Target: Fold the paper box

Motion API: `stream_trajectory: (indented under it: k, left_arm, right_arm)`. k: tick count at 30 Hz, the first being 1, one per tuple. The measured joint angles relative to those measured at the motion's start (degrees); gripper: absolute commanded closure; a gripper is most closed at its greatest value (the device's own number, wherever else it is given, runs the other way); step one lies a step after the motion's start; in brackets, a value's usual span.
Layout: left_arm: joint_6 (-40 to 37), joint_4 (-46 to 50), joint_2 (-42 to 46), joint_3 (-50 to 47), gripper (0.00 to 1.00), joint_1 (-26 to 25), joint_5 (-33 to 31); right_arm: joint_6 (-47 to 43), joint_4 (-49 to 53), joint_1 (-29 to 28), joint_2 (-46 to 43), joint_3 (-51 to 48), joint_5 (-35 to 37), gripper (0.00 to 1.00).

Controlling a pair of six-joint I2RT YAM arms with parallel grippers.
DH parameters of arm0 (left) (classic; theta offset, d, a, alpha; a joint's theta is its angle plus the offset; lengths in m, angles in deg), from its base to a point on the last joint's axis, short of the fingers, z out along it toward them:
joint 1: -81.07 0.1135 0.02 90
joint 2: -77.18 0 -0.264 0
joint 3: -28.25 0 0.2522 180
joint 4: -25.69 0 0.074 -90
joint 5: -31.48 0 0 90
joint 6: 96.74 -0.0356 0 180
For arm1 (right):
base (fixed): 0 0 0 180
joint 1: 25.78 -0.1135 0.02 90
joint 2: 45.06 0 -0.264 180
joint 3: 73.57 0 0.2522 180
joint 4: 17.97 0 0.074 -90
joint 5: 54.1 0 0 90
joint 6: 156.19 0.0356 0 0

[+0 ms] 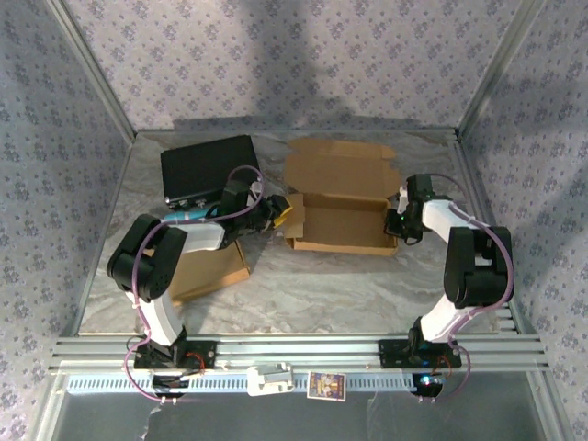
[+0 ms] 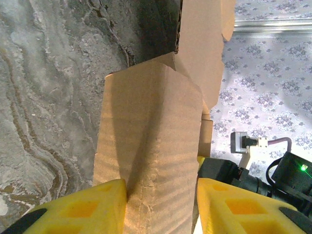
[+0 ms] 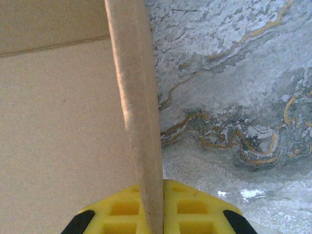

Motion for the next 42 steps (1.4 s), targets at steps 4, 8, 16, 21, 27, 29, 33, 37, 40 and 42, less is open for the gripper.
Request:
stream_trajectory:
  k: [4, 8, 16, 21, 27, 29, 33, 37, 40, 42]
  left_arm:
    - [0.5, -0.2, -1.2, 1.3, 0.71, -0.3, 0.5]
    - [0.8, -0.5, -2.2, 1.3, 0.76, -1.3, 1.0]
    - [-1.2, 2.0, -4.3, 1.8, 0.79, -2.4, 1.1]
    - [-5.2, 6.2, -4.7, 3.1, 0.77, -3.0, 1.2]
    - [-9.9, 10.2, -4.7, 4.3, 0.78, -3.4, 1.5]
    - [-11.4, 11.7, -4.7, 4.9, 0.76, -3.4, 1.6]
    - [-15.0, 16.0, -4.7, 6.5, 0.72, -3.8, 1.5]
    - [-17.5, 18.6, -4.7, 7.3, 0.72, -3.9, 1.5]
    - [-19.2, 20.5, -4.7, 8.0, 0.70, -4.1, 1.5]
    - [-20.4, 21.8, -4.7, 8.5, 0.68, -4.2, 1.5]
  right_arm:
    - [0.0, 0.0, -0.3, 0.0, 0.1, 0.1, 1.00]
    - [0.0, 0.0, -0.3, 0.0, 0.1, 0.1, 1.00]
    - [0.0, 0.0, -0.3, 0.0, 0.1, 0.8, 1.00]
    - [0.0, 0.0, -0.3, 0.0, 0.2, 1.4, 1.00]
    - [0.0, 0.0, -0.3, 0.0, 0.2, 2.0, 1.00]
    - [0.0, 0.0, -0.4, 0.0, 0.3, 2.1, 1.00]
    - [0.0, 0.1, -0.4, 0.1, 0.7, 2.3, 1.00]
    - [0.0, 0.0, -0.5, 0.3, 0.8, 2.5, 1.00]
    - [0.0, 0.1, -0.6, 0.5, 0.8, 2.5, 1.00]
    - [0.0, 0.1, -0.7, 0.5, 0.8, 2.5, 1.00]
